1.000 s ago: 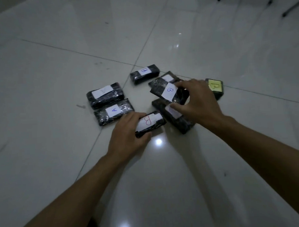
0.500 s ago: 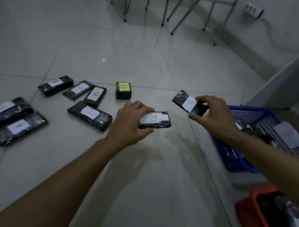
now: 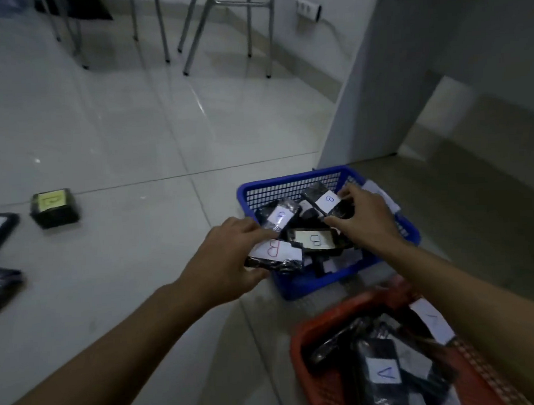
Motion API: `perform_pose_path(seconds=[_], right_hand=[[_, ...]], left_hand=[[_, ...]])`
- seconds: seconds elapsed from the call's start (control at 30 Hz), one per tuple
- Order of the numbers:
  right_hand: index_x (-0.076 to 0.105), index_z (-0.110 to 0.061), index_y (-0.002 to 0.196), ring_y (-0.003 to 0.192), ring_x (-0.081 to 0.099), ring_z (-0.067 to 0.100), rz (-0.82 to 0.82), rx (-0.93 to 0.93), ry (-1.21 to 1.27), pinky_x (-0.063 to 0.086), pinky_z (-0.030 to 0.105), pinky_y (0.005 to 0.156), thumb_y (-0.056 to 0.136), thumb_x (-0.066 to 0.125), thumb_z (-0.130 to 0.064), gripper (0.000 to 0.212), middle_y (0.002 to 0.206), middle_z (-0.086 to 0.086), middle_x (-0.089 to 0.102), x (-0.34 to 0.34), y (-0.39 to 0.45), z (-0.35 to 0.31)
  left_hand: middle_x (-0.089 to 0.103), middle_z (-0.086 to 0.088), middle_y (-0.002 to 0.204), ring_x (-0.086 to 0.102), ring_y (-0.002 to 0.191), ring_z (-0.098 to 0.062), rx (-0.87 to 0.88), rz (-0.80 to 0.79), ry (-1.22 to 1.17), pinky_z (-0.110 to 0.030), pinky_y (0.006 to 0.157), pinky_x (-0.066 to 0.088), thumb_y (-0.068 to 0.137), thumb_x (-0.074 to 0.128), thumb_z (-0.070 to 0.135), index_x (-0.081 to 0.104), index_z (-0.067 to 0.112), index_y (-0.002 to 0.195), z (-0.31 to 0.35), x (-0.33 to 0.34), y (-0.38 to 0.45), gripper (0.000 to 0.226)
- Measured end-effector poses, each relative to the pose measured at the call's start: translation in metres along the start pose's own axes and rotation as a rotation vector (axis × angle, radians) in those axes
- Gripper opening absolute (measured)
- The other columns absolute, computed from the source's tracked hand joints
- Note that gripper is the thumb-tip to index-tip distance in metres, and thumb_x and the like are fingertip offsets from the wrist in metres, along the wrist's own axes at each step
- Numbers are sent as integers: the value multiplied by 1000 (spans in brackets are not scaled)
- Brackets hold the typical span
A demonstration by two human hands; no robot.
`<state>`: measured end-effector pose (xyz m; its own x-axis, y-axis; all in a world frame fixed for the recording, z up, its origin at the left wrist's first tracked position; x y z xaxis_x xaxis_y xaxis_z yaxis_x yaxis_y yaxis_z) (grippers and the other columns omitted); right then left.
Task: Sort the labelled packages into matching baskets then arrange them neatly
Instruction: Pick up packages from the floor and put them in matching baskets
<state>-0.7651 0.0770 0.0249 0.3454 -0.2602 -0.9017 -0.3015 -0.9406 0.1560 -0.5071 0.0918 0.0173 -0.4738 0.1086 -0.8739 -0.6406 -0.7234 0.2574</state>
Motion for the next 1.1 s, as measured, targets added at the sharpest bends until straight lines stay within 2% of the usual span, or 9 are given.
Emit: perform_pose_path(seconds=[0.13,0.27,0.37,0.6,0.73,0.83,0.93,1.1], right_hand=[[56,-21,99,88,59,20,21,112,-5,48,35,69,71,80,-49,46,99,1,67,-9,10,52],[52,-21,91,78,55,19,-65,195,-41,38,33,60,74,74,-60,49,91,1,65,5,13,76],[55,-24,95,86,60,19,-105,220,23,50,34,69,72,71,-67,51,95,-4,64,14,10,78],[63,-24,108,106,61,16,-50,116,96,50,34,82,80,73,-50,40,117,-3,66,10,3,69],[63,-24,103,103,61,15,-12,88,154,54,37,85,81,75,-42,31,110,-4,66,3,1,65],[61,-26,97,98,60,14,4,74,176,56,41,83,80,75,-40,25,102,-7,65,1,0,62],[61,-28,97,101,60,14,17,57,189,55,42,84,80,74,-39,24,102,-9,64,-1,-1,59],[63,-27,101,103,59,13,6,18,207,53,38,86,83,73,-36,23,108,-8,65,-3,-7,40]], left_hand=[[60,11,121,54,111,-15,16,-8,76,-36,96,39,74,68,48,56,34,127,34,26,41,56],[58,11,126,45,117,-15,-59,-99,206,-33,94,32,76,69,53,50,36,130,44,47,64,59],[56,9,131,42,123,-16,-141,-176,235,-37,101,32,75,70,53,48,36,130,42,56,69,61],[52,6,135,39,126,-17,-147,-273,246,-37,103,33,77,71,50,48,35,124,45,68,68,55],[54,5,130,45,120,-17,-158,-319,172,-39,99,44,76,76,42,50,33,123,45,68,73,54],[57,10,122,51,113,-14,-158,-345,95,-40,90,51,77,72,48,53,35,122,43,67,70,51],[63,8,116,57,104,-11,-143,-329,188,-37,87,52,85,59,54,59,34,122,41,63,65,42],[64,4,116,54,108,-17,-146,-251,257,-38,87,50,87,58,47,62,30,119,39,44,56,36]])
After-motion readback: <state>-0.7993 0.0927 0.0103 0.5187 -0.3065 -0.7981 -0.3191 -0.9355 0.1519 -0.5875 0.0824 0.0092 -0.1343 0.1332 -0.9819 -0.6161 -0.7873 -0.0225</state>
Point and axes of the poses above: each hand's wrist, its own y-axis towards the middle knuckle, its own x-axis out of the palm, z = x × y, the point moved 6 cm from there along y, towards the middle knuckle
